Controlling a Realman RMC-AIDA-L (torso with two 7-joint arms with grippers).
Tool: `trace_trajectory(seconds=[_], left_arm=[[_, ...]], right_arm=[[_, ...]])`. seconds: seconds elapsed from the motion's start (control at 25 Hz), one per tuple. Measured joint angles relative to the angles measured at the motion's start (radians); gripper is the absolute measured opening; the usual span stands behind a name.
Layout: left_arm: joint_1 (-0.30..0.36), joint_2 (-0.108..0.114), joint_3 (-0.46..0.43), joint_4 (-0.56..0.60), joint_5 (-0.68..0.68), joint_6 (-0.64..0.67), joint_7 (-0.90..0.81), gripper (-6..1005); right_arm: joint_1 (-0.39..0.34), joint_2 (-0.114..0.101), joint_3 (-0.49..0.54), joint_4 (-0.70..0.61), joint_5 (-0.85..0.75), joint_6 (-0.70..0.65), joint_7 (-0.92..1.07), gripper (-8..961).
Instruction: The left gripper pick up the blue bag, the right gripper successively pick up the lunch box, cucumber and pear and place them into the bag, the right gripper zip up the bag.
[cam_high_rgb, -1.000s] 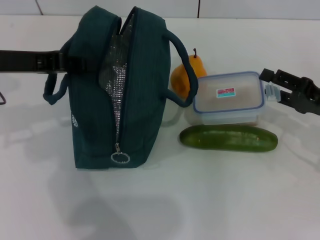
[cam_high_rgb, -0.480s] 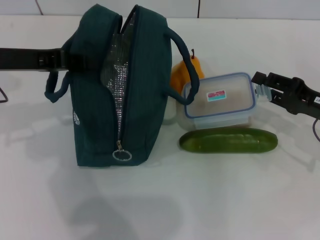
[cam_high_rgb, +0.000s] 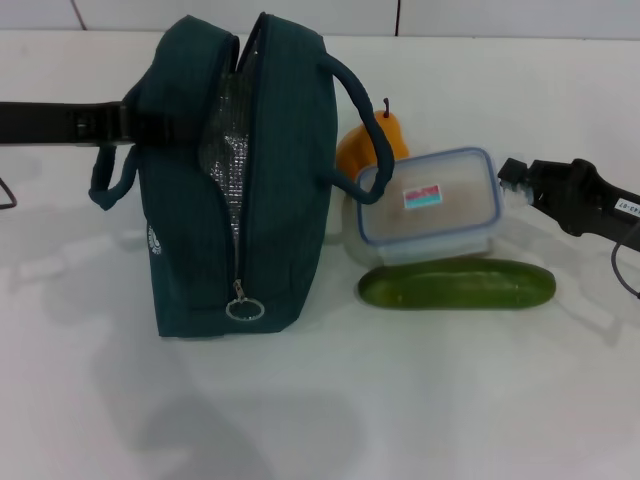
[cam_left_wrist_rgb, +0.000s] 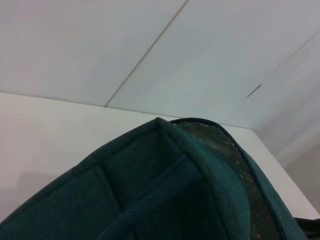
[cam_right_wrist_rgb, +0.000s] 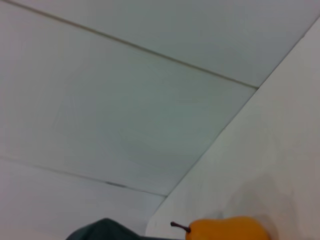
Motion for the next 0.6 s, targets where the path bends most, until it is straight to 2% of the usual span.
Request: trace_trajectory(seconds=[0.2,0.6], left_arm=[[0.000,0.003,-0.002,-0.016,0.000,-0.007,0.013,33],[0.000,0.004,-0.002,-0.018,-0.002,-0.015,0.010,32]], right_arm=[[-0.004,0.003,0.001,-0.002,0.018,0.005,0.011,89],[-0.018,-0.002,0.002,-0.007,0.066,-0.020,0.012,89]])
